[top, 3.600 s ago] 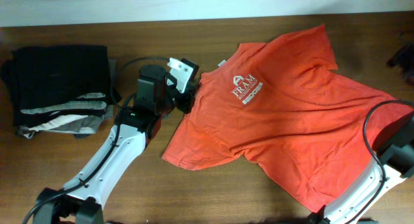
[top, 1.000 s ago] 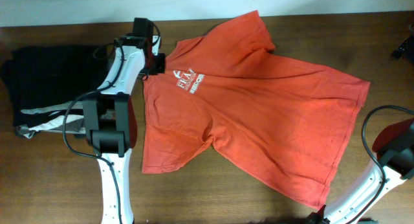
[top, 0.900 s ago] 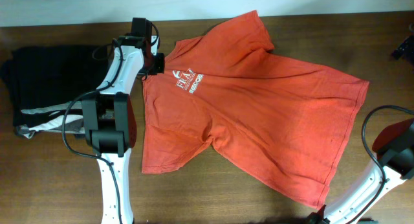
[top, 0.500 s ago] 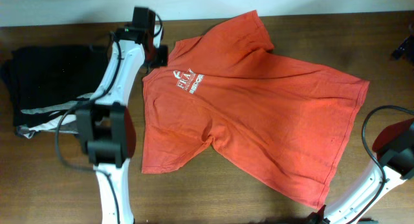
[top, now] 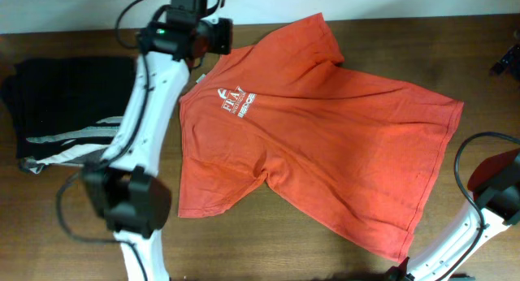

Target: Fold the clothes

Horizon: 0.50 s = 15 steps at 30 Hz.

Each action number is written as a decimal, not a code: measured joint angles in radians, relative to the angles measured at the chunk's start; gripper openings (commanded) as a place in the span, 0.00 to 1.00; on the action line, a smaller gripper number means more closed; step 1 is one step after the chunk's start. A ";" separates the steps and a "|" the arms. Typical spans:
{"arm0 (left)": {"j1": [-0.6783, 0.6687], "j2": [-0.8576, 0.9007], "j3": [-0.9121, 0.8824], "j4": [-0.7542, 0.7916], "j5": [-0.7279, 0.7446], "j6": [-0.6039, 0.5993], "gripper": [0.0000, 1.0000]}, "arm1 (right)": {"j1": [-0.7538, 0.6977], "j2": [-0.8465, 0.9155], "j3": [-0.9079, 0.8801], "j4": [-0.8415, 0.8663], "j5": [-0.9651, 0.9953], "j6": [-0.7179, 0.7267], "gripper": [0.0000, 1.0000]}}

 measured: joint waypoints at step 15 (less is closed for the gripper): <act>-0.006 0.424 -0.012 0.430 0.011 0.051 0.00 | 0.000 0.000 0.000 0.000 0.000 0.000 0.99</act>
